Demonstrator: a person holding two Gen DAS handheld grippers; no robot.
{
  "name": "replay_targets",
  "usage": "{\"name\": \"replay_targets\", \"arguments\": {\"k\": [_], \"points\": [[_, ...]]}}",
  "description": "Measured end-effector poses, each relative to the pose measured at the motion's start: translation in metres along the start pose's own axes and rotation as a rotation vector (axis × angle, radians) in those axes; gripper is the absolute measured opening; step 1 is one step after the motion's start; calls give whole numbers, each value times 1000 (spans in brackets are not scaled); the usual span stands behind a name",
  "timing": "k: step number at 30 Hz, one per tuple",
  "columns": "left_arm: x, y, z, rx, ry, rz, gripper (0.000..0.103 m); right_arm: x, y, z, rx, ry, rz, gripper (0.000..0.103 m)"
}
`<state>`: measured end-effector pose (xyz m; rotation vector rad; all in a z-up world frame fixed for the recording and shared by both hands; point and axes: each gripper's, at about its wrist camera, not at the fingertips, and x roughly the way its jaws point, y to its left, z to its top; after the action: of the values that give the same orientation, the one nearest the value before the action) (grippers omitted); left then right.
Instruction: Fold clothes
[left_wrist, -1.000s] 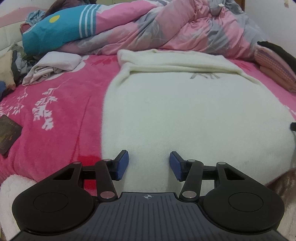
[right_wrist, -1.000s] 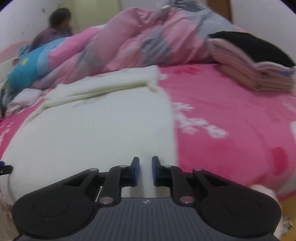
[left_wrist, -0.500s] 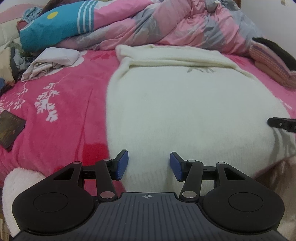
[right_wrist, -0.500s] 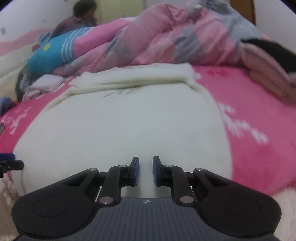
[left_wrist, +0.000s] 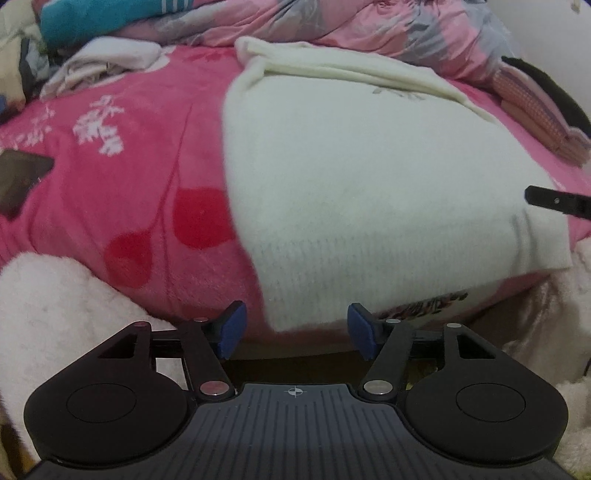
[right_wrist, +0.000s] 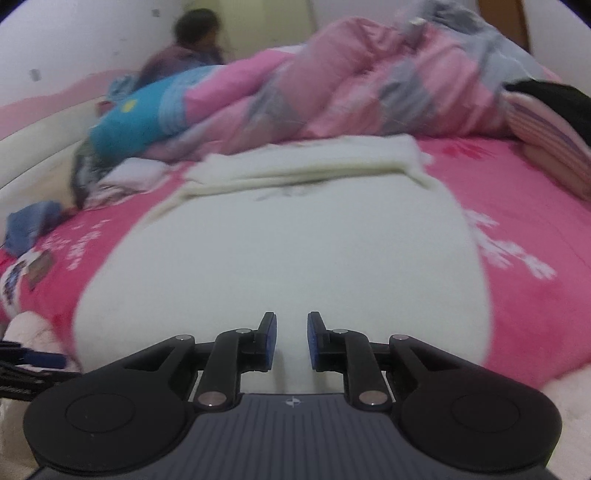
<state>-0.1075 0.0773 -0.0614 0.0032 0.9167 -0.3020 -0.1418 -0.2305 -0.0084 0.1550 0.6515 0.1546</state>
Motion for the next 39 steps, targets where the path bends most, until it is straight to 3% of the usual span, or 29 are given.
{"name": "replay_targets", "arguments": {"k": [7, 12, 18, 20, 25, 27, 29, 32, 37, 39], "points": [[10, 13, 2, -49, -18, -39, 60, 5, 25, -5, -48, 4, 85, 25], [15, 22, 1, -93, -15, -75, 51, 11, 40, -9, -68, 30, 127, 30], [10, 26, 0, -118, -21, -102, 16, 20, 63, -14, -139, 46, 166, 33], [6, 32, 0, -155, -17, -122, 6, 20, 75, -17, -197, 39, 188, 37], [-10, 51, 3, -276, -17, -241, 3, 16, 110, -28, -407, 8, 281, 43], [-16, 57, 5, -314, -22, -286, 3, 13, 130, -37, -527, -18, 320, 56], [-20, 62, 9, -348, -19, -326, 3, 11, 151, -49, -647, -60, 353, 62], [-23, 64, 13, -377, -17, -364, 3, 12, 174, -60, -764, -102, 382, 62], [-24, 68, 16, -425, -19, -420, 3, 26, 194, -68, -844, -122, 366, 57], [-23, 72, 15, -445, -19, -441, 3, 32, 197, -67, -839, -115, 345, 32]]}}
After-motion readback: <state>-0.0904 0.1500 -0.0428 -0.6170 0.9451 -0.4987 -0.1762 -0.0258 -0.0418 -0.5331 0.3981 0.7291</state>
